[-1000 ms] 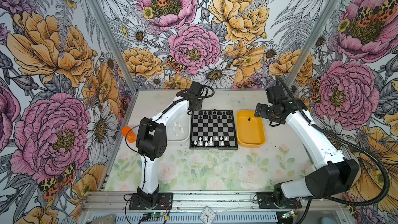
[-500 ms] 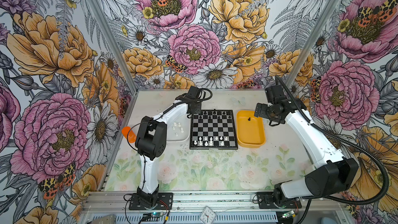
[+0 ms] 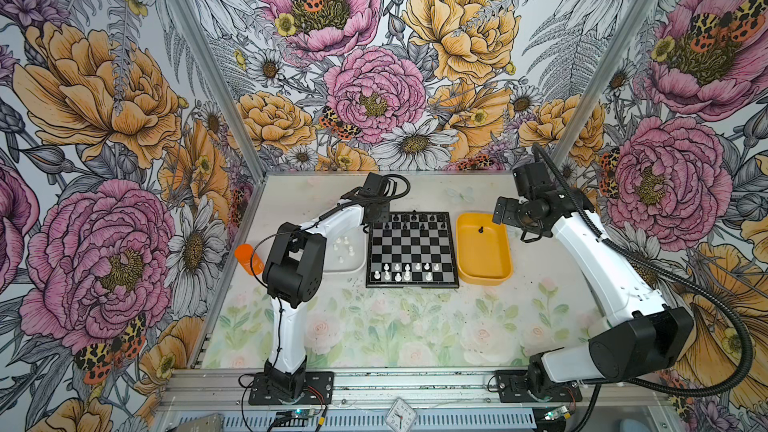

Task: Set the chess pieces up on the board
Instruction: 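Lower the black pawn onto the board's corner square with the left gripper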

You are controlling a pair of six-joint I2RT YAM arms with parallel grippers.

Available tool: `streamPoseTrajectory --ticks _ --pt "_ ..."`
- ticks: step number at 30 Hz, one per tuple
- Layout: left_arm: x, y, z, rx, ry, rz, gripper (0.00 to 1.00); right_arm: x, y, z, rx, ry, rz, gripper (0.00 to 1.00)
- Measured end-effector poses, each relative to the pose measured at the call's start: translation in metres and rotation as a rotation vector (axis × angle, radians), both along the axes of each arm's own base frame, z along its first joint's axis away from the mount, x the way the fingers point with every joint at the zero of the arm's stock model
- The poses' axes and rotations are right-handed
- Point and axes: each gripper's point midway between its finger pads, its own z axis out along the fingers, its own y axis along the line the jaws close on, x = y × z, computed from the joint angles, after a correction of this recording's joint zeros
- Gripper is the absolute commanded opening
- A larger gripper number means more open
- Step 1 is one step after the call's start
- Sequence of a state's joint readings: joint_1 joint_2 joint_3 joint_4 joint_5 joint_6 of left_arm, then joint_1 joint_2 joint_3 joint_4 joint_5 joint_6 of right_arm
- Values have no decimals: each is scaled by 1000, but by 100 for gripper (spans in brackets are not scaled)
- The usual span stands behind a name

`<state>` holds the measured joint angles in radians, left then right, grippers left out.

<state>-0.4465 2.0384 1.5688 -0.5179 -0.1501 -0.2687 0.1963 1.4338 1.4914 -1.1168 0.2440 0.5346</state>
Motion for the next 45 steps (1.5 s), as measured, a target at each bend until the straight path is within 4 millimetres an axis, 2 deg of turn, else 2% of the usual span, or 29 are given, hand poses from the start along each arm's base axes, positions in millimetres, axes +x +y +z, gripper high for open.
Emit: streamPoseTrajectory --ticks 14,23,36,45 --pt "12 6 -3 13 -68 53 11 -3 -5 5 -31 3 -4 100" --pt "16 6 -23 26 -62 61 11 -7 -10 9 -53 6 -7 100" --pt "24 1 -17 11 -123 68 12 -12 -15 14 -78 21 -1 100" --pt "19 1 -30 21 -139 72 13 -15 -21 24 -106 19 7 100"
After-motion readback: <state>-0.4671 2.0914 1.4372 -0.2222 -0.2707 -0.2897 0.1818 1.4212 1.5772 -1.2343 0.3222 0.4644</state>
